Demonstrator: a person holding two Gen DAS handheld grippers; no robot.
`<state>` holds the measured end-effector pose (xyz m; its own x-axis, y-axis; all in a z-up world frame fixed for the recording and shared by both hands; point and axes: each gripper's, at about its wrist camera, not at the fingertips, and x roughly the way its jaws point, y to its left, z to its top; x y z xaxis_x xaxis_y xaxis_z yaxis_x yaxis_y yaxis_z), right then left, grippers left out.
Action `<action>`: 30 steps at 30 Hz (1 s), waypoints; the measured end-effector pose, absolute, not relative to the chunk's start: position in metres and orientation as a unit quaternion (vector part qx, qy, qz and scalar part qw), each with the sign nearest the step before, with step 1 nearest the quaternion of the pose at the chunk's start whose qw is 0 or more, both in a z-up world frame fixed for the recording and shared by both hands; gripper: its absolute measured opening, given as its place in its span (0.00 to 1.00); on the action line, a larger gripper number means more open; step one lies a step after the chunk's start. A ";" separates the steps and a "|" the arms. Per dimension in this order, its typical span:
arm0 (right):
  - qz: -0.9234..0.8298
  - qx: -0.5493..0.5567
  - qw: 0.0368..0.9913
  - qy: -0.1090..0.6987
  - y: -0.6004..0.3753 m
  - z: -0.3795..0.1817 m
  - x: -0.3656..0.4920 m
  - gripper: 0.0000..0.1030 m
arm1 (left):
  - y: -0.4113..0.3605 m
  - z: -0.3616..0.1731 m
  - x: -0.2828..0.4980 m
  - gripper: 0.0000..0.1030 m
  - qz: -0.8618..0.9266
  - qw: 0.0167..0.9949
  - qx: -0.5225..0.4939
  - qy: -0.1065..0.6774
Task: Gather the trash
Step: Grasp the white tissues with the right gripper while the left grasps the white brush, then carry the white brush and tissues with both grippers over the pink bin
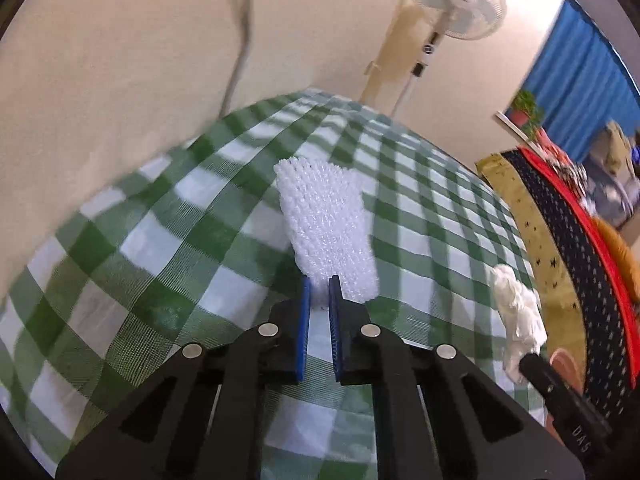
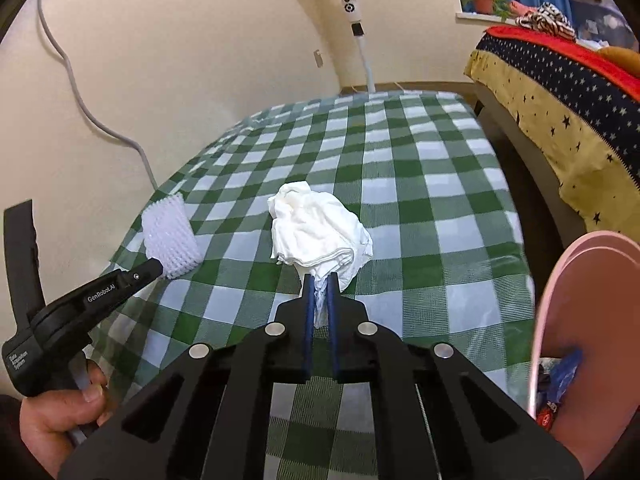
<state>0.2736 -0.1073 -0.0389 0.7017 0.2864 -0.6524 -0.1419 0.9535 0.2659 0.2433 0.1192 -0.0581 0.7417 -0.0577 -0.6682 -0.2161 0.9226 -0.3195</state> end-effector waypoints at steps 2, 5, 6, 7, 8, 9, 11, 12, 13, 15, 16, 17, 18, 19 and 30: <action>0.113 0.094 0.921 0.362 -0.111 -0.032 0.267 0.06 | 0.112 -0.049 0.239 0.09 0.036 0.919 -0.176 0.350; 0.108 0.092 0.924 0.354 -0.115 -0.024 0.257 0.06 | 0.104 -0.039 0.231 0.09 0.026 0.925 -0.161 0.343; 0.106 0.091 0.926 0.352 -0.117 -0.022 0.254 0.06 | 0.101 -0.035 0.227 0.09 0.022 0.927 -0.158 0.340; 0.104 0.091 0.927 0.349 -0.119 -0.019 0.251 0.06 | 0.100 -0.032 0.225 0.09 0.020 0.928 -0.155 0.339; 0.101 0.090 0.929 0.345 -0.121 -0.015 0.246 0.06 | 0.097 -0.029 0.222 0.09 0.017 0.929 -0.151 0.336; 0.100 0.089 0.930 0.343 -0.123 -0.012 0.243 0.06 | 0.095 -0.026 0.219 0.09 0.015 0.930 -0.149 0.335; 0.095 0.087 0.933 0.336 -0.126 -0.005 0.235 0.06 | 0.092 -0.022 0.214 0.09 0.010 0.932 -0.145 0.332; 0.093 0.087 0.934 0.333 -0.128 -0.002 0.232 0.06 | 0.091 -0.021 0.211 0.09 0.008 0.933 -0.143 0.331; 0.091 0.087 0.935 0.331 -0.130 0.001 0.229 0.06 | 0.089 -0.020 0.206 0.09 0.005 0.934 -0.140 0.329; 0.087 0.087 0.937 0.326 -0.134 0.007 0.223 0.06 | 0.084 -0.016 0.201 0.09 0.001 0.936 -0.135 0.326; 0.084 0.087 0.939 0.323 -0.136 0.010 0.219 0.06 | 0.082 -0.015 0.199 0.09 -0.001 0.937 -0.132 0.325; 0.082 0.087 0.940 0.320 -0.138 0.013 0.215 0.06 | 0.081 -0.013 0.196 0.09 -0.002 0.937 -0.129 0.324; 0.081 0.086 0.941 0.318 -0.138 0.016 0.212 0.06 | 0.079 -0.012 0.193 0.09 -0.004 0.938 -0.127 0.322; 0.079 0.086 0.942 0.315 -0.140 0.018 0.208 0.06 | 0.078 -0.010 0.190 0.09 -0.006 0.939 -0.125 0.321; 0.062 0.086 0.949 0.298 -0.158 0.036 0.177 0.06 | 0.057 0.002 0.165 0.09 -0.025 0.945 -0.101 0.310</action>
